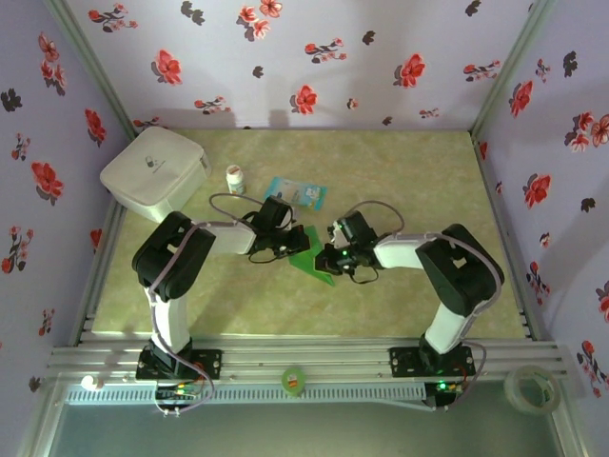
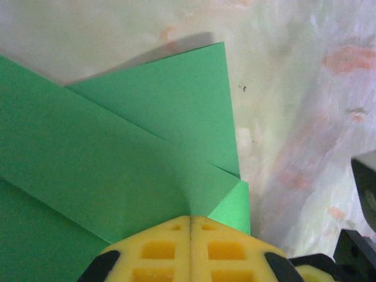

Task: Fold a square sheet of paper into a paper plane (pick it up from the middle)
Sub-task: Fourth fold the wing at the center of the table.

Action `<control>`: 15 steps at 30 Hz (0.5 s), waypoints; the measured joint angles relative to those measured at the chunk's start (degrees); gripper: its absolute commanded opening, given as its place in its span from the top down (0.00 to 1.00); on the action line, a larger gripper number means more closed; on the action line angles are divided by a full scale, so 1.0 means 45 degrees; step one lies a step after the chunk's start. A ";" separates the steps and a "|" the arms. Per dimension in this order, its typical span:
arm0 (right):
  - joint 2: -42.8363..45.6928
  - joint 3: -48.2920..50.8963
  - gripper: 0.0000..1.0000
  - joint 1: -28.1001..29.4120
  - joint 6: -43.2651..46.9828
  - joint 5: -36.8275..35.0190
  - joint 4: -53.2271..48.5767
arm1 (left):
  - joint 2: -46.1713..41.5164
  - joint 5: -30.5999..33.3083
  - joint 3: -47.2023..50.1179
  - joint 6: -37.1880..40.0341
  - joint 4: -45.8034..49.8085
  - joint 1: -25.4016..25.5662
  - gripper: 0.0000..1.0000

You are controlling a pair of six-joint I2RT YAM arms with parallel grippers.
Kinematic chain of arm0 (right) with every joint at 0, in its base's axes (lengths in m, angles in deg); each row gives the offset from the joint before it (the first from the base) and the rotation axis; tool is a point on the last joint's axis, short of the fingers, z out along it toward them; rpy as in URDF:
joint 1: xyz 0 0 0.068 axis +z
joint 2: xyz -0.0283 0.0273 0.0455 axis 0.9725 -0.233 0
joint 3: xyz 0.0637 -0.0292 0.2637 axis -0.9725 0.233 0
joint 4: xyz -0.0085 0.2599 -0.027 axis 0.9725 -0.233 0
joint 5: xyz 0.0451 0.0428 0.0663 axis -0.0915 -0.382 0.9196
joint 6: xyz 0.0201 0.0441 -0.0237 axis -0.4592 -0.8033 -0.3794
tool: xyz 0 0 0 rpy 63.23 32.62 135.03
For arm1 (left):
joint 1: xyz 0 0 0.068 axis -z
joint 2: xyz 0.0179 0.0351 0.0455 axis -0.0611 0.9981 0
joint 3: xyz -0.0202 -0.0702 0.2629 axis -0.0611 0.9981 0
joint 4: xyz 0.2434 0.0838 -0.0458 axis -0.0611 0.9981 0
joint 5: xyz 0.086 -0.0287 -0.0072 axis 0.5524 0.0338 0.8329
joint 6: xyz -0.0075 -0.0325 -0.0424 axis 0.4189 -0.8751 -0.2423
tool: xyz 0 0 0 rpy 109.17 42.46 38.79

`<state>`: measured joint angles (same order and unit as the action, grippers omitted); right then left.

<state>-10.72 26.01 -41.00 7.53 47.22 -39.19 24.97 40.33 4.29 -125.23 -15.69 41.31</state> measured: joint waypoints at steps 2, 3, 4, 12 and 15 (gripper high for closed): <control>0.0427 0.0466 0.89 0.0000 0.0005 0.0073 -0.0068 | 0.0000 -0.0044 0.0024 0.0000 -0.0034 -0.0024 0.97; 0.0641 0.0729 0.89 0.0000 0.0005 0.0107 -0.0087 | 0.0000 -0.0073 0.0024 0.0000 -0.0049 -0.0034 0.97; 0.0879 0.1005 0.89 -0.0005 0.0019 0.0136 -0.0083 | 0.0000 -0.0083 0.0029 0.0000 -0.0063 -0.0044 0.97; 0.2336 0.2691 0.89 -0.0262 0.0112 0.0471 0.0121 | 0.0000 -0.0126 0.0126 -0.0005 -0.0228 -0.0058 0.97; 0.2866 0.2919 0.86 -0.0345 0.0097 0.0471 -0.0408 | 0.0000 -0.0146 0.0146 -0.0010 -0.0277 -0.0068 0.97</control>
<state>2.18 39.15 -42.55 7.97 49.34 -41.03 24.97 39.68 4.94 -125.28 -16.93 41.00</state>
